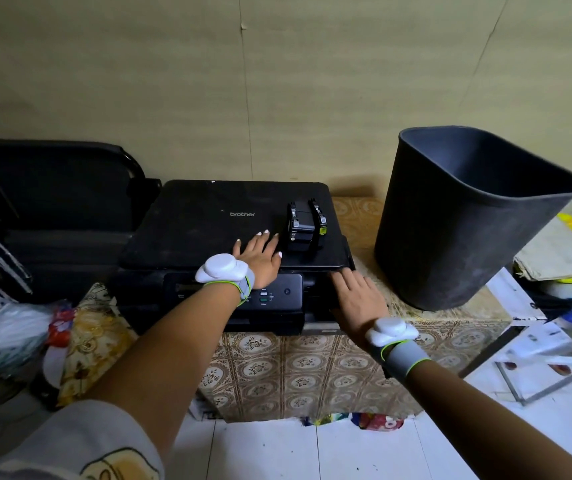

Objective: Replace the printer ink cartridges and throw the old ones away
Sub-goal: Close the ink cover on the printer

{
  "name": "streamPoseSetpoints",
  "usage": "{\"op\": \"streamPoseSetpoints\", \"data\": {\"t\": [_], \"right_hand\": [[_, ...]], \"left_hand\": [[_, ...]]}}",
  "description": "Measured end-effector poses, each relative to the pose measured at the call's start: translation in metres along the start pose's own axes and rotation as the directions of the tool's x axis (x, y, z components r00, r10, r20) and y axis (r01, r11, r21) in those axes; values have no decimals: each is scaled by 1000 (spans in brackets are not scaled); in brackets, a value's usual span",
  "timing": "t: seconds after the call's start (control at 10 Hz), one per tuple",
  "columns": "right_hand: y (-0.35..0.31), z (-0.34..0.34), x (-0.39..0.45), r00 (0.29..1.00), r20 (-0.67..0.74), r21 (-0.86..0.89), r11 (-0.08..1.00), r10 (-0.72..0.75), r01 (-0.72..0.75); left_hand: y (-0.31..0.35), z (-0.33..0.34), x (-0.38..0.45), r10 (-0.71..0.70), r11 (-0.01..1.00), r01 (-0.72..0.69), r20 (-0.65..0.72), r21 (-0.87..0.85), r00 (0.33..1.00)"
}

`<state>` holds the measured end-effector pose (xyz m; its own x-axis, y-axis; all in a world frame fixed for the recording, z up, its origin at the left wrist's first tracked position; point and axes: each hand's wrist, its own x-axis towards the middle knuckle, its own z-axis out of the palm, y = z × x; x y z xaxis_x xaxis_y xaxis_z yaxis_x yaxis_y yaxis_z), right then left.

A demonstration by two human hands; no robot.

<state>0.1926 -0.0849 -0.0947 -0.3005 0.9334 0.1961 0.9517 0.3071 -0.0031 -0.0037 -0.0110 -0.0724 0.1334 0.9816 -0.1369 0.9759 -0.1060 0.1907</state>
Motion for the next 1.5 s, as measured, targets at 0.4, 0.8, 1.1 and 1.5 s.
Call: {"op": "streamPoseSetpoints", "data": {"t": [0.4, 0.8, 1.1, 1.5], "right_hand": [[-3, -4, 9, 1000, -15, -12, 1000, 12, -12], [-6, -9, 9, 1000, -16, -52, 998, -19, 18], [-11, -14, 8, 999, -35, -53, 999, -15, 14], [-7, -13, 13, 997, -65, 37, 998, -46, 49]], "left_hand": [[2, -1, -4, -3, 1000, 3, -16, 4, 1000], [4, -3, -5, -2, 1000, 3, -20, 7, 1000], [3, -2, -6, -4, 1000, 3, -21, -4, 1000], [3, 0, -4, -8, 1000, 8, -20, -2, 1000]]}}
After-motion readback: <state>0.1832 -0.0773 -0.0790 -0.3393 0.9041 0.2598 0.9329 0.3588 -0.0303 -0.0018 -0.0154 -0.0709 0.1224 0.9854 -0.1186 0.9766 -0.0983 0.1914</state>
